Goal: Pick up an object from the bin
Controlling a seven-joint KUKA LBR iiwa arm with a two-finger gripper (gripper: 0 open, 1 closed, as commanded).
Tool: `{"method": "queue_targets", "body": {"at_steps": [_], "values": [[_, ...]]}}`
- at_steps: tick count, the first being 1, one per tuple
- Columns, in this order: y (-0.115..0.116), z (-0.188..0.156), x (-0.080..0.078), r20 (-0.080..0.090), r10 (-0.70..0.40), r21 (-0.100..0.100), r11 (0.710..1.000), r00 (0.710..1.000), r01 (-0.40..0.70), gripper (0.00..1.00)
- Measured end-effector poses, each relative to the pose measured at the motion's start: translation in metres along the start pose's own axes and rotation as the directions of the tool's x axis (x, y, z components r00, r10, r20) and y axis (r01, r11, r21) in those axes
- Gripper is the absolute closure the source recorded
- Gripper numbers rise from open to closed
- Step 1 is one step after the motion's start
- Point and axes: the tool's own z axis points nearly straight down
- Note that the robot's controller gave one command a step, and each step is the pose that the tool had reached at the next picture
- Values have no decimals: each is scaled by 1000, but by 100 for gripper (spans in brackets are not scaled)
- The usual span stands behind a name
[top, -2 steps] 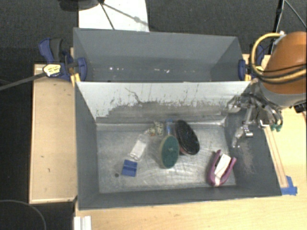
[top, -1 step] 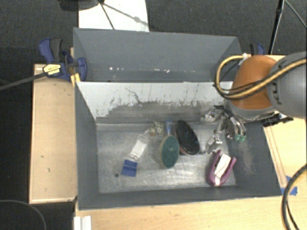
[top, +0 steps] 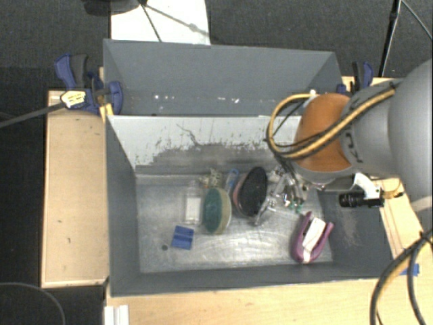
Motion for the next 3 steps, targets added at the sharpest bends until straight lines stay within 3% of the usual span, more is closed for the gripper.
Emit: {"method": "queue_targets", "body": {"at_steps": [1, 2, 3], "values": [[59, -8, 6, -5, -177, -2, 984, 984, 177, 0], [126, -36, 40, -4, -266, -5, 964, 964, 266, 0], [176, -32, 52, -2, -579, -7, 815, 815, 579, 0]]}}
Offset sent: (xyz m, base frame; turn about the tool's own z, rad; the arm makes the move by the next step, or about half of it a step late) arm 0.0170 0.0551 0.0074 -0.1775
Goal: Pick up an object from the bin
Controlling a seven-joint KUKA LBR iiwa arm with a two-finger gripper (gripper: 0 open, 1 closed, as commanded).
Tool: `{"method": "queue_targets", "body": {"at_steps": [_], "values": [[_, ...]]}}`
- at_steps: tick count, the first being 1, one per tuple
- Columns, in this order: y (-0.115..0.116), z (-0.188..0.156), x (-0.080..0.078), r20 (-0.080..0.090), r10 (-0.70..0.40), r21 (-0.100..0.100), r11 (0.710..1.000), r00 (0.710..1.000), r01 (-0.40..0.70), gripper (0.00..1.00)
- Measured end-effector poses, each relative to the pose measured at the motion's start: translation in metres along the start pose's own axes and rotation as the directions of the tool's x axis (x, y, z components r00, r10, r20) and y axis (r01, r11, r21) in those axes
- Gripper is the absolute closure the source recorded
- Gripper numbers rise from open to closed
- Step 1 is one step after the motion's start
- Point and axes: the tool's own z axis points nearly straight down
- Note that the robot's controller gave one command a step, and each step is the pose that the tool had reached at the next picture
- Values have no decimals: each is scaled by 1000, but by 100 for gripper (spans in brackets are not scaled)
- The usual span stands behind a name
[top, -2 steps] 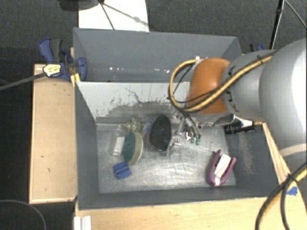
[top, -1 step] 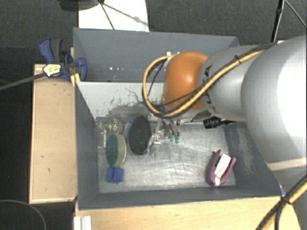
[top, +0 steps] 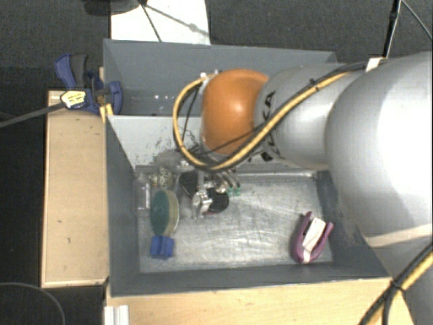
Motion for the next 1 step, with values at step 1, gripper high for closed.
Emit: {"method": "queue_targets", "body": {"at_steps": [1], "values": [[-1, -1, -1, 2, 0, 1, 1000, 1000, 0, 100]]}}
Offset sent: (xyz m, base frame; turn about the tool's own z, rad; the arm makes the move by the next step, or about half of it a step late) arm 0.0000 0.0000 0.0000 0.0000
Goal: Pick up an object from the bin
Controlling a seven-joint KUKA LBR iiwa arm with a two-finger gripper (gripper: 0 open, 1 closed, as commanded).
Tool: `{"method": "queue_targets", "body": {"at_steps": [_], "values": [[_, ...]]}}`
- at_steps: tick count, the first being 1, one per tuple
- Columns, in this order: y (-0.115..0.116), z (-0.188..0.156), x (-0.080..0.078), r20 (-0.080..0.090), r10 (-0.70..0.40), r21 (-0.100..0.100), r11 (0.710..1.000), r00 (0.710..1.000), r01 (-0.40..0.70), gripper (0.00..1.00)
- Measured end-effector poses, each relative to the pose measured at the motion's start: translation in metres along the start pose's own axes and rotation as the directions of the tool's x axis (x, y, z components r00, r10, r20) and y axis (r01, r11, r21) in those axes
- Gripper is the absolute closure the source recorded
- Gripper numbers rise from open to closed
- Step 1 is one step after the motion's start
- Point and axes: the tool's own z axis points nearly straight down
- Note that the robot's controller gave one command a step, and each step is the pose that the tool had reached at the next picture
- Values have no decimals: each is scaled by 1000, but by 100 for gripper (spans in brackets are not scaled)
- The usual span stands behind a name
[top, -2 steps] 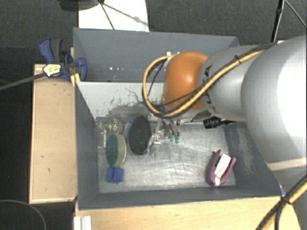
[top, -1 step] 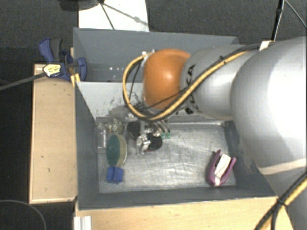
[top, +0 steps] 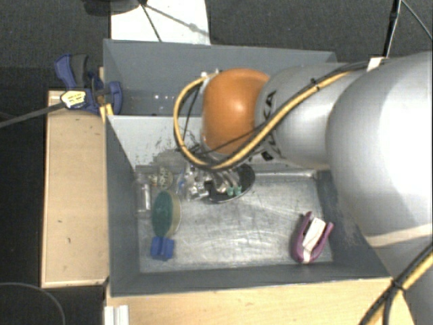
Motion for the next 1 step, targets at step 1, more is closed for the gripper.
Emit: {"method": "queue_targets", "body": {"at_steps": [1], "values": [[0, 1, 1, -2, -1, 1, 1000, 1000, 1, 0]]}}
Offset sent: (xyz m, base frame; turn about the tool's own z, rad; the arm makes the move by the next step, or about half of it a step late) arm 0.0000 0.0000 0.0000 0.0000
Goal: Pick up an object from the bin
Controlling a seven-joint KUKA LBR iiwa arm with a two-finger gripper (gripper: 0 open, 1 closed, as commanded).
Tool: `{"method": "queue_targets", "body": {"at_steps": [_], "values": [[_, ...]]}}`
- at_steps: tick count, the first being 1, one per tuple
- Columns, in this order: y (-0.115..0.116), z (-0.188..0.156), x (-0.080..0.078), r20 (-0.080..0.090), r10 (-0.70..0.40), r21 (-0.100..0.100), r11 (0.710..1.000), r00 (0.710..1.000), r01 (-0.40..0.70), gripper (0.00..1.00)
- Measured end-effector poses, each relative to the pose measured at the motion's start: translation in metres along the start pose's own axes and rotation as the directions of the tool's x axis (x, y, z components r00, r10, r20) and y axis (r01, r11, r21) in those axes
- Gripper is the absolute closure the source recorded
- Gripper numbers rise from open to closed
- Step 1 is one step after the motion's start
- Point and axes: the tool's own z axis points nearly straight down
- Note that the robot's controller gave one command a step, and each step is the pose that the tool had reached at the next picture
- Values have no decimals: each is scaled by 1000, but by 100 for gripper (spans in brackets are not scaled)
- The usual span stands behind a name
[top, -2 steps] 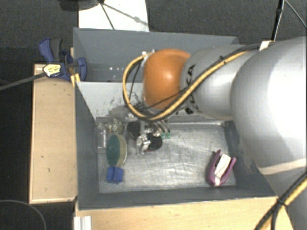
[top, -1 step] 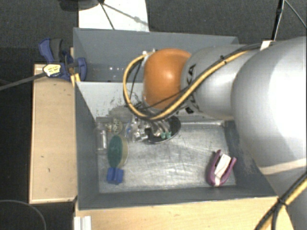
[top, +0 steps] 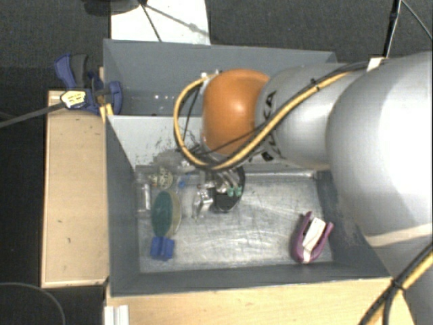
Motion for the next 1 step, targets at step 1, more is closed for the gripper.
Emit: {"method": "queue_targets", "body": {"at_steps": [1], "values": [[0, 0, 0, 0, -1, 0, 1000, 1000, 1, 100]]}}
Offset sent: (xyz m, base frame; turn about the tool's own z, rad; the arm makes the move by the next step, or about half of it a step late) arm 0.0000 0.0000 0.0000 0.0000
